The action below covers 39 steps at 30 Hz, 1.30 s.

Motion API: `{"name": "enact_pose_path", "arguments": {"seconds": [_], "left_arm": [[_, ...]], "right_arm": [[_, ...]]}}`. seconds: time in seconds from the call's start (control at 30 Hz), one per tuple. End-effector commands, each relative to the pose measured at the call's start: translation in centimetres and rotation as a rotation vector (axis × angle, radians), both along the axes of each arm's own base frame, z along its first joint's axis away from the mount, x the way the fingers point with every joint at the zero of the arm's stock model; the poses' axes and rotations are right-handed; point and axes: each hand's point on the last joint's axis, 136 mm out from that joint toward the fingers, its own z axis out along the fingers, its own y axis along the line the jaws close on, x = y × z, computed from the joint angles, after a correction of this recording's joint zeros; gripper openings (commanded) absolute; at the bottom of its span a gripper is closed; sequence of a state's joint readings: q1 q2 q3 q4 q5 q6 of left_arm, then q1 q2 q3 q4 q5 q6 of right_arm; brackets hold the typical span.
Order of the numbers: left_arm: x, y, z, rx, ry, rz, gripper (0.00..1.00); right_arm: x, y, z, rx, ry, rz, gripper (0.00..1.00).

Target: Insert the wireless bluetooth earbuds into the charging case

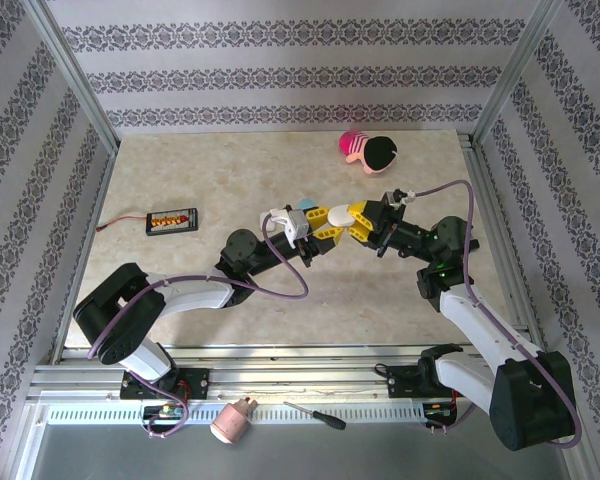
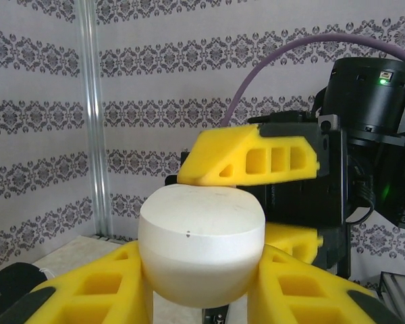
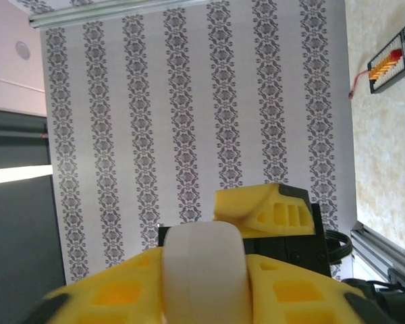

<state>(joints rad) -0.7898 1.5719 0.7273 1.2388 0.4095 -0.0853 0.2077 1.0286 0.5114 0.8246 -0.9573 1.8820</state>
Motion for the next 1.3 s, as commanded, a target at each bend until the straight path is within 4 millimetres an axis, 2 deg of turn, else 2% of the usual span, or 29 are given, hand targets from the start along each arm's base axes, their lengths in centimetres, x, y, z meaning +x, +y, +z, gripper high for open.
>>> {"name": "enact_pose_path", "arguments": {"seconds": [0.0,0.1,0.17,0.27,0.4,0.57,0.7,1.0,1.13,1.27], "left_arm": [[-0.9,-0.6,1.4,-0.034,-0.001,-0.070,0.24],[-0.8,0.2,1.4,-0.059,0.030,-0.072,0.24],[-0.7,1.0,1.0,-0.067,0.055,-0.070,0.24],[-0.8,2.0,0.7,-0.068,0.101,-0.089,0.23],[-1.0,3.6,0.4,-0.067,0.150,-0.095,0.18],[-1.4,5.3,0.4,-0.062,0.184,-0.118,0.19],[-1.9,6.3,0.2,-0.034,0.219,-0.158,0.19],[-2.7,6.6,0.8,-0.006,0.238,-0.248,0.19],[-2.6,6.3,0.5,-0.002,0.250,-0.271,0.19],[-2.8,6.1,0.9,-0.006,0.253,-0.295,0.19]], "right_arm": [[-0.4,0.4,1.3,-0.016,-0.083,0.011,0.47],[-0.4,0.0,1.3,-0.075,-0.148,-0.016,0.67],[-0.3,-0.5,1.6,-0.115,-0.223,-0.044,0.76],[0.1,-1.0,1.5,-0.182,-0.286,-0.072,0.81],[-0.1,-1.0,1.9,-0.303,-0.450,-0.075,0.82],[-1.1,-1.1,2.3,-0.599,-0.757,-0.081,0.84],[-1.8,-0.8,1.1,-0.800,-0.903,-0.025,0.85],[-3.2,3.2,1.5,-0.857,-1.112,0.119,0.85],[-2.8,4.3,1.0,-0.875,-1.121,0.148,0.85],[-1.8,4.3,0.8,-0.909,-1.110,0.133,0.85]]}}
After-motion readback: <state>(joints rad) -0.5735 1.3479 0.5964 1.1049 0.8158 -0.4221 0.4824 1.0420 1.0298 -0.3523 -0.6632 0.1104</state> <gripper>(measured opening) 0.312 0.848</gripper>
